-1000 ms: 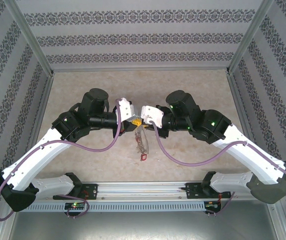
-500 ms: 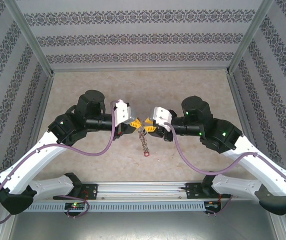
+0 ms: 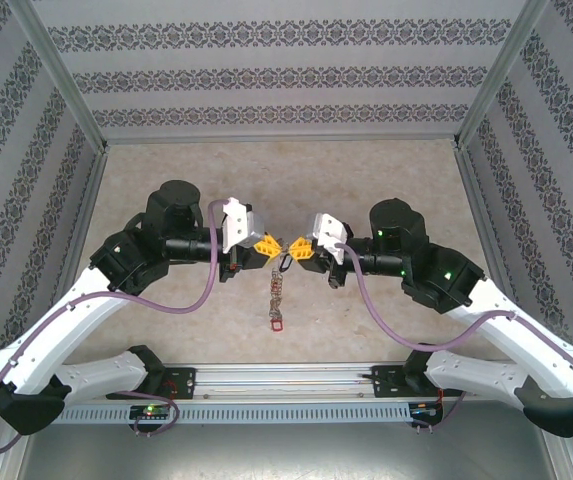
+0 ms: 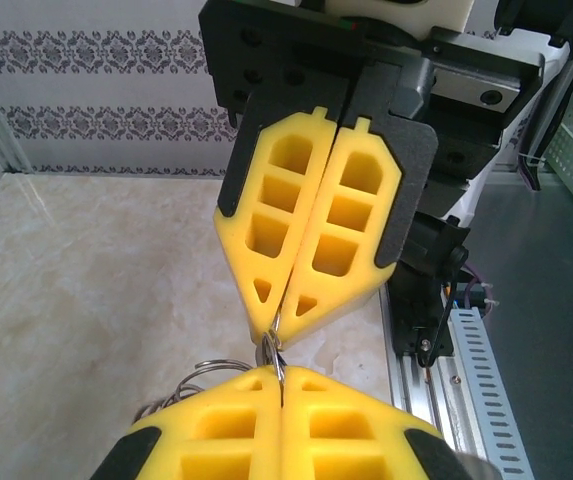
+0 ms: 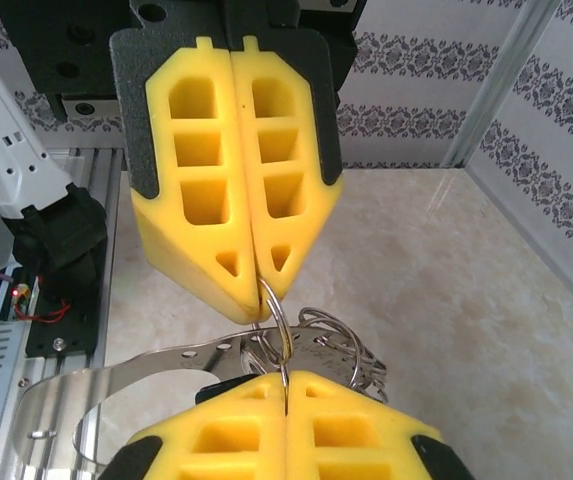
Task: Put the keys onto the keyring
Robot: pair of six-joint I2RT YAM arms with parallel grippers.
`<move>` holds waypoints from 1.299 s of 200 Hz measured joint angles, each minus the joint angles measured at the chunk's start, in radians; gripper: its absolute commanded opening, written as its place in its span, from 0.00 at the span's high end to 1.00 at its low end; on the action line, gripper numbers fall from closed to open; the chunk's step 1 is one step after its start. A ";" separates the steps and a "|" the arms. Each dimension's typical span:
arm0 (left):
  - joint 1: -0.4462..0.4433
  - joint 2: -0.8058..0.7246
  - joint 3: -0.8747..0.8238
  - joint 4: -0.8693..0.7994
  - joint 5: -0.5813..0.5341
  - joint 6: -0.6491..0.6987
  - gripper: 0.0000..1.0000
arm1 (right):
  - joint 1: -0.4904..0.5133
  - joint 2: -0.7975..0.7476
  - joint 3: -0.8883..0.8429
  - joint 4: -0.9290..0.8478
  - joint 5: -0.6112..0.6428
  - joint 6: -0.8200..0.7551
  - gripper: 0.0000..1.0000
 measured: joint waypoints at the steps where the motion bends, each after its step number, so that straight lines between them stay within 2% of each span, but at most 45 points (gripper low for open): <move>1: 0.001 0.000 0.000 0.001 0.000 -0.001 1.00 | 0.000 0.000 0.000 0.000 0.000 -0.002 0.98; 52: 0.003 -0.002 -0.009 0.045 -0.031 -0.050 1.00 | 0.008 0.007 0.000 0.018 0.026 -0.012 0.98; 108: 0.009 -0.001 -0.009 0.053 -0.080 -0.085 1.00 | 0.060 0.042 -0.012 0.045 0.125 -0.039 0.85; 183: 0.009 0.008 -0.014 0.083 -0.091 -0.103 1.00 | 0.062 0.032 -0.053 0.095 0.122 -0.037 0.77; 221: 0.009 0.007 -0.018 0.111 -0.085 -0.104 1.00 | 0.072 -0.028 -0.075 0.104 0.133 -0.011 0.75; 260: 0.009 -0.022 -0.075 0.176 -0.040 -0.118 1.00 | 0.026 -0.080 -0.079 0.170 0.114 0.048 0.75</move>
